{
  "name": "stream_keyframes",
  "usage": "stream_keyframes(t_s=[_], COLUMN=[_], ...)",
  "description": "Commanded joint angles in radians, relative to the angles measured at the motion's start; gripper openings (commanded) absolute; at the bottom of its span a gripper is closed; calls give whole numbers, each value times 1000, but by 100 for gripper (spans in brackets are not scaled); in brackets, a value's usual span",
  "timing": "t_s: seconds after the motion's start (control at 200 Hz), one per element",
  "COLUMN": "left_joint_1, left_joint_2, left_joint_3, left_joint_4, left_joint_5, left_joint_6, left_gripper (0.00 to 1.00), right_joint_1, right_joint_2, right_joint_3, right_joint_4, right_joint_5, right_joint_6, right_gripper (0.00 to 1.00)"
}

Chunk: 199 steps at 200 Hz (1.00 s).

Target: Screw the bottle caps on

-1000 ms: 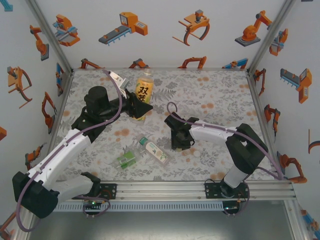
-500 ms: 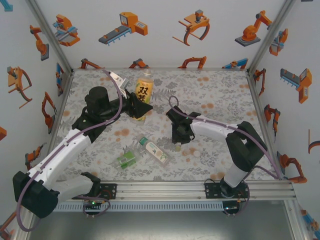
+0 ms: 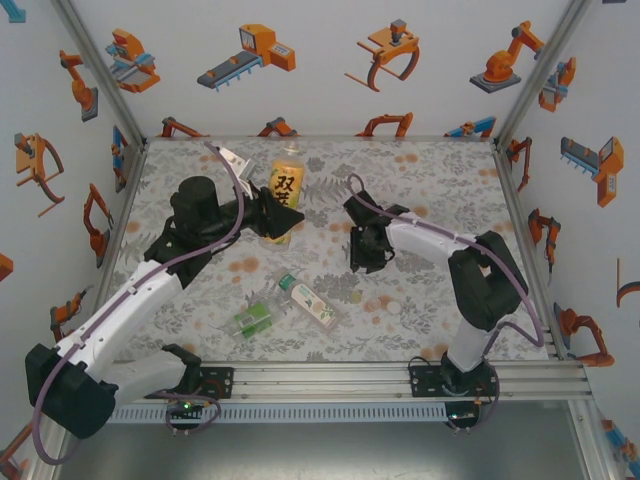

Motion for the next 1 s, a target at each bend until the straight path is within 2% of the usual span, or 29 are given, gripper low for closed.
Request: stream_keyframes(t_s=[0.0,0.125,0.361,0.991], left_joint_1=[4,3,4,4], left_joint_2=[-13,-1,6,6], left_joint_3=[-14,-15,-19,-34], left_joint_4=[18,24,28,11], left_joint_5=[-9,-11,-16,-34], left_joint_6=[-21,-30,-44,-52], left_gripper=[6,7,7,9], right_joint_1=[63,112,146,166], right_joint_2=[-59,-87,-92,-65], right_joint_3=[-38,-71,-102,-116], right_joint_4=[-59,-59,-39,-25], right_joint_5=[-9,9,14,23], right_joint_6=[28,72,106,123], right_gripper=[40,40,41,41])
